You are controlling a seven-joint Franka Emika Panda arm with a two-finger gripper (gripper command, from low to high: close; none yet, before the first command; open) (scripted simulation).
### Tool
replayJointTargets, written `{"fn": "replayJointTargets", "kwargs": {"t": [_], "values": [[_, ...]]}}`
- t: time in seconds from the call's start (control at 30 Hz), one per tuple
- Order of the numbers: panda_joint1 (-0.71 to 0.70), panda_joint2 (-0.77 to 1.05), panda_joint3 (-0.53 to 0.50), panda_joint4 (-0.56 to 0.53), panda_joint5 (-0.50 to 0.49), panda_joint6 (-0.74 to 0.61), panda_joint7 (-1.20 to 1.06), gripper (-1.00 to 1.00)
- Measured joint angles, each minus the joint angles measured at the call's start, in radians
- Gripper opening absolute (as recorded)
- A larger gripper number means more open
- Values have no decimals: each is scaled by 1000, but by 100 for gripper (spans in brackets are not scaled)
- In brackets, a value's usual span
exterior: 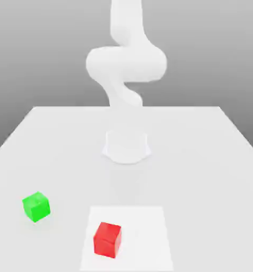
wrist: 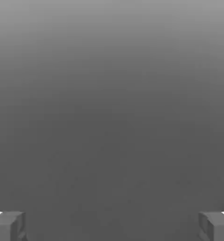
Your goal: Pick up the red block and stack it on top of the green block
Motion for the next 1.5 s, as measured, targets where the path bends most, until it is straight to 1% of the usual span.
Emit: {"fn": "replayJointTargets", "kwargs": {"t": [0.47, 0.73, 0.9, 0.93, 1.17, 1.33, 1.43, 1.5], "values": [[-61, 514, 5, -162, -27, 234, 112, 0], [-82, 803, -5, -254, -2, 368, 147, 0], [-82, 984, -5, -244, 5, 507, 149, 0], [-82, 1021, -5, -238, 5, 538, 149, -100], [-84, 1030, -4, -237, 2, 546, 152, -100], [-87, 875, 0, -261, 2, 415, 152, -100], [-122, 815, -45, -285, 13, 379, 237, -100], [-171, 785, -81, -303, 17, 368, 319, -100]]}}
